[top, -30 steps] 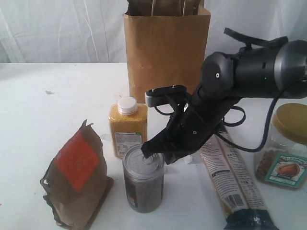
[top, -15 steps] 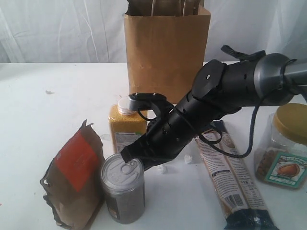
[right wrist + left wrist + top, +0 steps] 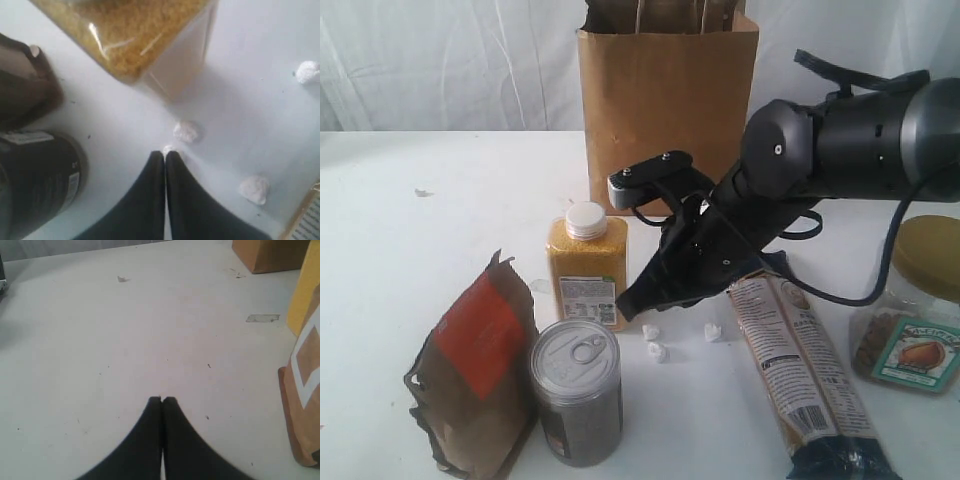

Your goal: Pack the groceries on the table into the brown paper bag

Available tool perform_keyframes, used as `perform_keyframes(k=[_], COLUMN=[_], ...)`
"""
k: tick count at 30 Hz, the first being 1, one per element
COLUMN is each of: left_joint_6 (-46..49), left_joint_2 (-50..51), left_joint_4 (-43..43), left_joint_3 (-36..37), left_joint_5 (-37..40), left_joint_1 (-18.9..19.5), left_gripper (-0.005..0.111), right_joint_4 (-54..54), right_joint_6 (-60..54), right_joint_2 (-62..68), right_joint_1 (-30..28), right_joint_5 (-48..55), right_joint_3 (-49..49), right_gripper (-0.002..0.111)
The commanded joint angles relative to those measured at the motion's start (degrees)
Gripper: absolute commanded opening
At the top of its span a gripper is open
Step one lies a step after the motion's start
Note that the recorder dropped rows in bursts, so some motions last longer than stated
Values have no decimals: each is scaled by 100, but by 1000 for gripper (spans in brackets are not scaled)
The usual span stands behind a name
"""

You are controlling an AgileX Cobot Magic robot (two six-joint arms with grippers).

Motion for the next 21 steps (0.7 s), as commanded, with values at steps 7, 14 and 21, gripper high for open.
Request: perform_keyframes(k=[7,14,21], left_joint_6=[0,0,0], left_joint_2=[-25,-25,-25], left_joint_4=[-33,-33,-33], left_joint_3=[26,26,26], left_joint_5=[-6,-6,-6], left_joint_1=[-36,-36,-36], left_gripper=[0,0,0], right_joint_4=[-158,-158,-171], right_joint_6=[31,31,1], right_joint_2=[63,558,708], right_joint_1=[-36,-25,30], right_joint_5=[-118,-236,-810], right_joint_3=[-2,-12,-12], right_gripper=[34,37,37])
